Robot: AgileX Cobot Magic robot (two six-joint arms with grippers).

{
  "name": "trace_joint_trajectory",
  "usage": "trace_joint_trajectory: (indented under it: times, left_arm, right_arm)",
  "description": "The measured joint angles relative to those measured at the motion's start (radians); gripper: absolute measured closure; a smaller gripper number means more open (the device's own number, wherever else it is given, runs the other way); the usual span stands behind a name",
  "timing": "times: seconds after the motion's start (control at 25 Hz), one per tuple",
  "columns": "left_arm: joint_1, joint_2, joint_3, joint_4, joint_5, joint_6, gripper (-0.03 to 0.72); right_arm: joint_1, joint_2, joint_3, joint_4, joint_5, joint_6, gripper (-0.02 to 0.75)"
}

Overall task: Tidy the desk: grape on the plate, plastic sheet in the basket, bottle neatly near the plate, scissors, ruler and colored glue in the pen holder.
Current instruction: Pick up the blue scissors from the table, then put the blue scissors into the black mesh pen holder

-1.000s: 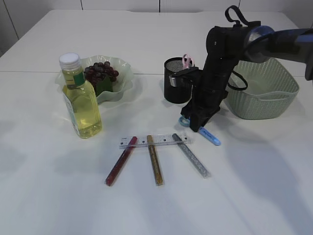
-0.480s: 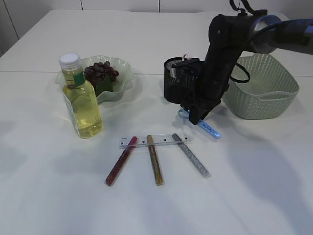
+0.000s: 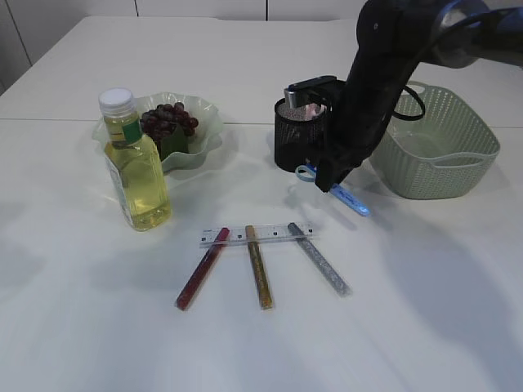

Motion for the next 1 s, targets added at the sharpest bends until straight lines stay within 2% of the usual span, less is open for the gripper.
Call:
trace_joint_trajectory:
  times: [0.52, 0.88, 1.0]
  left_arm:
    - [0.000, 0.000, 0.000, 0.000, 0.002, 0.000, 0.309]
    - [0.000, 0.000, 0.000, 0.000, 0.021, 0.000, 0.309]
    - [0.000, 0.000, 0.000, 0.000, 0.032, 0.000, 0.309]
  right_arm:
    - [-0.013, -0.107, 0.000, 0.136, -0.008, -0.079, 0.535]
    - [-0.052, -0.139, -0.028, 0.260, -0.143, -0.126, 0.535]
    - [-0.058, -0.139, -0.028, 0.285, -0.236, -0.128, 0.535]
